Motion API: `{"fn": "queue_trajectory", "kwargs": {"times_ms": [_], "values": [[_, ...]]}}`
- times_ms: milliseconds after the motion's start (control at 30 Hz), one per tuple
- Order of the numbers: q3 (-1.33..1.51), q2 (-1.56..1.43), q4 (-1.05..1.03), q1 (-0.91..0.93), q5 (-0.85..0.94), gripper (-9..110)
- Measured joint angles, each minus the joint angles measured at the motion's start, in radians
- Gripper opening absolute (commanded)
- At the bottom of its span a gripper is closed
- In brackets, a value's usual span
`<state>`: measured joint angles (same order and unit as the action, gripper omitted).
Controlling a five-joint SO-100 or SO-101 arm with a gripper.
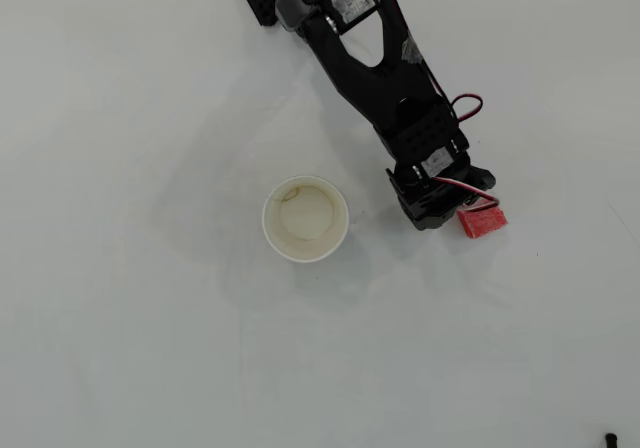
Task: Grasp a red cube and put it in the cup.
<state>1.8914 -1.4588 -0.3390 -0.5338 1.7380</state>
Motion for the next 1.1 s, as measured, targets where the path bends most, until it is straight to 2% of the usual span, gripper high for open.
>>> {"fn": "queue_trajectory", "kwargs": {"times_ms": [867,1033,1100], "values": [[-0.109,0.132,0.1,0.041,0.0,35],[-0.109,0.143,0.106,0.043,0.0,26],[-0.114,0.153,0.114,0.041,0.0,18]]}}
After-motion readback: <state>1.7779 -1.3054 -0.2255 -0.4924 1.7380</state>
